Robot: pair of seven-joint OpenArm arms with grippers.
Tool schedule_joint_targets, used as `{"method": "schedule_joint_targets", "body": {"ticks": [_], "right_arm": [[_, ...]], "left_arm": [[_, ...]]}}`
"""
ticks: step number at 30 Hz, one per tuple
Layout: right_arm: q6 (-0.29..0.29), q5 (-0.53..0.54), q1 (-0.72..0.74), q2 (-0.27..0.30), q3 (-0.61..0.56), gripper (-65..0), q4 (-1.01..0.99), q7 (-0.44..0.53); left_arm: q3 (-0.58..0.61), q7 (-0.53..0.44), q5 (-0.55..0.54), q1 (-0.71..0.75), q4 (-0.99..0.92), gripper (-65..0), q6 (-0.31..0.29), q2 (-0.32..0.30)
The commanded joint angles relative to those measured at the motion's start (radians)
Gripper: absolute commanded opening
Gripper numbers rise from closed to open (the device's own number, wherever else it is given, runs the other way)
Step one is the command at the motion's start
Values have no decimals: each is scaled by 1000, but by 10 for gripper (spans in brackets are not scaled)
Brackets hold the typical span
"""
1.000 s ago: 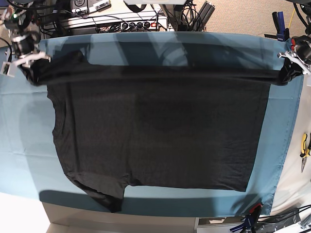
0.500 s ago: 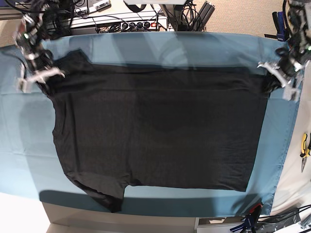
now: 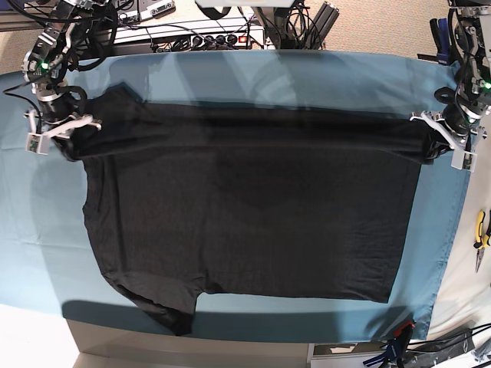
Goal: Fold the T-shirt properly
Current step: 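Lower the held shoulder edge onto the shirt body, folding it over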
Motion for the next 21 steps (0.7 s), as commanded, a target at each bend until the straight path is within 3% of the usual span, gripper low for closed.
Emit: {"method": "schedule_joint_targets", "body": {"ticks": [1, 21], "right_arm": [[-3, 9, 11, 16, 8, -650, 14, 33], [-3, -25, 52, 16, 6, -650, 14, 47]], "left_arm": [[-8, -26, -4, -8, 14, -650, 3, -20], [-8, -60, -2, -25, -33, -650, 2, -19]]}}
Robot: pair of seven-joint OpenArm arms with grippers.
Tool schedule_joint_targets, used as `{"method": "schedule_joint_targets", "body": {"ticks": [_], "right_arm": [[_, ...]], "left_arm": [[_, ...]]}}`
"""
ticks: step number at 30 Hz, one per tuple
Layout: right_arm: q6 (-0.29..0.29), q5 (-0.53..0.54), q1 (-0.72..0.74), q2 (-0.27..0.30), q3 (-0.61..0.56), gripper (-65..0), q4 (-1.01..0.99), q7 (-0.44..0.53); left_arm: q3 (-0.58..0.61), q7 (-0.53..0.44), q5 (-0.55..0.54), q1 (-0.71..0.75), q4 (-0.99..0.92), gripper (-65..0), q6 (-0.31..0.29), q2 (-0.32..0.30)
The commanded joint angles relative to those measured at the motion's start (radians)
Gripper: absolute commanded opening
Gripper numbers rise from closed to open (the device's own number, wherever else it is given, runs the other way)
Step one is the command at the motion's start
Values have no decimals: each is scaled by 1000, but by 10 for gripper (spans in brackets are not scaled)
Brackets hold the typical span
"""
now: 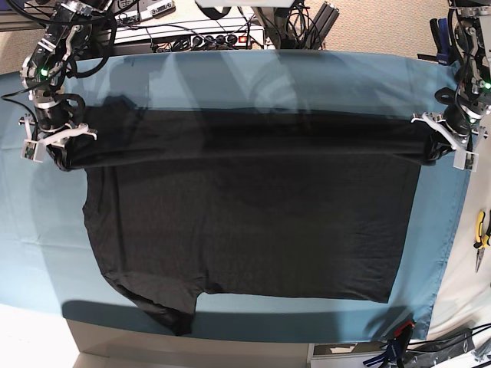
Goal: Fold the T-shirt properly
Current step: 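Lower the held shoulder edge onto the shirt body, folding it over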
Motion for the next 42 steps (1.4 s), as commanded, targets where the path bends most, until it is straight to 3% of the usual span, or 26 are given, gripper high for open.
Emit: {"method": "schedule_joint_targets", "body": {"ticks": [1, 20, 32, 42], "right_arm": [[-5, -2, 8, 16, 7, -650, 13, 33], [23, 2, 212, 17, 2, -650, -262, 35], [16, -118, 253, 19, -156, -650, -323, 74], [10, -122, 256, 20, -163, -650, -325, 74]], "left_arm": [[-8, -26, -8, -15, 6, -650, 3, -21], [-8, -25, -10, -24, -3, -650, 0, -22], [-8, -32, 8, -24, -3, -650, 0, -22], [-8, -35, 10, -51, -3, -650, 0, -22]]}}
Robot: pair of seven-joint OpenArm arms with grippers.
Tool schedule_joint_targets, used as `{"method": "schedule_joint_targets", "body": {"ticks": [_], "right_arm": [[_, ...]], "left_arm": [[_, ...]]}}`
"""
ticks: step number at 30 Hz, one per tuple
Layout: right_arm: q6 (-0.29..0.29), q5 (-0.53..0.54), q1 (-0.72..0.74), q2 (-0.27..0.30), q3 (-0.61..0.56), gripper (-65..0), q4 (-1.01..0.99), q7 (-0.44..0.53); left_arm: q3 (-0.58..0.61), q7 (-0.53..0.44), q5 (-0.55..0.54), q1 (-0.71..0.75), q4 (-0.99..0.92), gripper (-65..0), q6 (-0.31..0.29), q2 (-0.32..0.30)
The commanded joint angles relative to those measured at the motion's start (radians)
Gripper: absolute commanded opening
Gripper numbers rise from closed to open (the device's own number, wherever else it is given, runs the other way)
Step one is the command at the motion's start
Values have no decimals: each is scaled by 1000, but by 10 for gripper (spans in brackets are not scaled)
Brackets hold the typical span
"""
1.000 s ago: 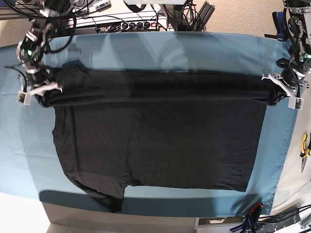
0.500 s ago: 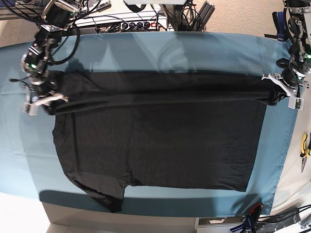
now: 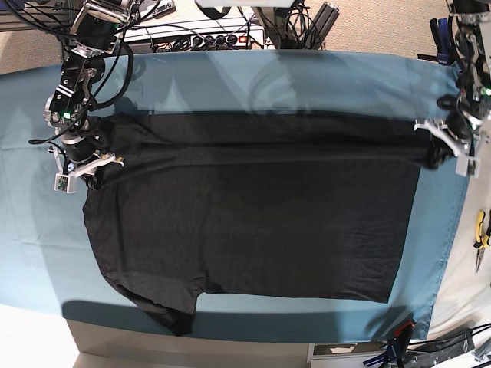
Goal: Fold the T-shirt properly
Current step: 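Lower the held shoulder edge onto the shirt body, folding it over, then open both grippers and release the folded edge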
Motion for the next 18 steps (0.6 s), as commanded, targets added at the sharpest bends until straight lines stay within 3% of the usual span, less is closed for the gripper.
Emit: {"method": "schedule_joint_targets", "body": {"ticks": [1, 13, 16, 18], "right_arm": [[-2, 8, 16, 17, 3, -650, 14, 29], [-2, 5, 14, 17, 3, -650, 14, 28], [-2, -22, 14, 17, 3, -646, 14, 34], [-2, -25, 14, 17, 3, -475, 14, 48]], "left_arm": [[-8, -23, -5, -6, 14, -650, 0, -21], [-8, -24, 29, -6, 14, -650, 1, -21], [-8, -29, 44, -6, 14, -484, 1, -21], [-8, -40, 55, -6, 14, -384, 11, -21]]}}
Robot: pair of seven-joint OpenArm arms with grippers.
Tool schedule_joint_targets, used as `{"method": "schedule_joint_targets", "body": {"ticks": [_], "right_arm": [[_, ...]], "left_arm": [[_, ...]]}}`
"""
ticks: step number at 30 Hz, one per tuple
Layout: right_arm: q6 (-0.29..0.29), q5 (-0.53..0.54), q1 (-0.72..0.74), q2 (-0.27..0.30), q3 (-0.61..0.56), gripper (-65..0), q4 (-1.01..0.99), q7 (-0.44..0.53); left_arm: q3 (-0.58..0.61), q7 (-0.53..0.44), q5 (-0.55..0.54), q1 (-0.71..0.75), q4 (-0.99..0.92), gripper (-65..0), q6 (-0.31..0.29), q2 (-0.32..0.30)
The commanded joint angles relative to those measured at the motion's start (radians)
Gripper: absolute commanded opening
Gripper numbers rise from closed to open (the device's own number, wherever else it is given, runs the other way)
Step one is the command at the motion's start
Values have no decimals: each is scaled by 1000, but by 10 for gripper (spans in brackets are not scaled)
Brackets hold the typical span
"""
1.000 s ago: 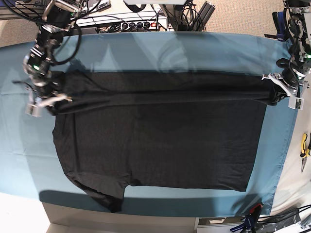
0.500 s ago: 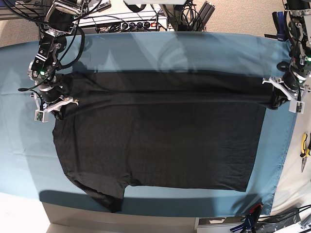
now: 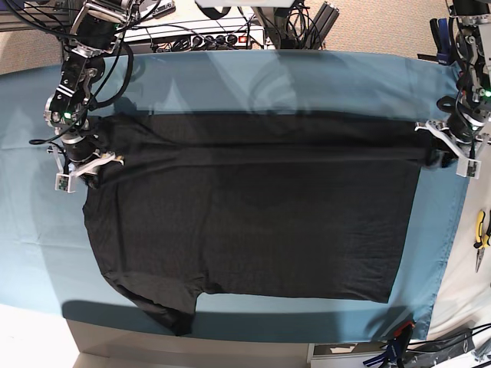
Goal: Fold the T-shirt properly
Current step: 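Open both grippers and release the folded edge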
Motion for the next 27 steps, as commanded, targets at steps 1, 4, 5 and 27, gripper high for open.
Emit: {"method": "schedule_joint_targets", "body": {"ticks": [1, 4, 5, 27], "right_arm": [[-2, 10, 16, 17, 3, -401, 14, 41], [-7, 10, 16, 17, 3, -350, 14, 50], [-9, 10, 16, 17, 3, -350, 14, 50], [-11, 228, 15, 17, 209, -350, 135, -115]], "left_arm": [[-8, -33, -3, -8, 14, -363, 21, -21], [-8, -40, 11, -8, 14, -358, 74, -21], [-8, -40, 11, -8, 14, -358, 81, -21], [-8, -47, 44, -8, 14, -358, 81, -22]]}}
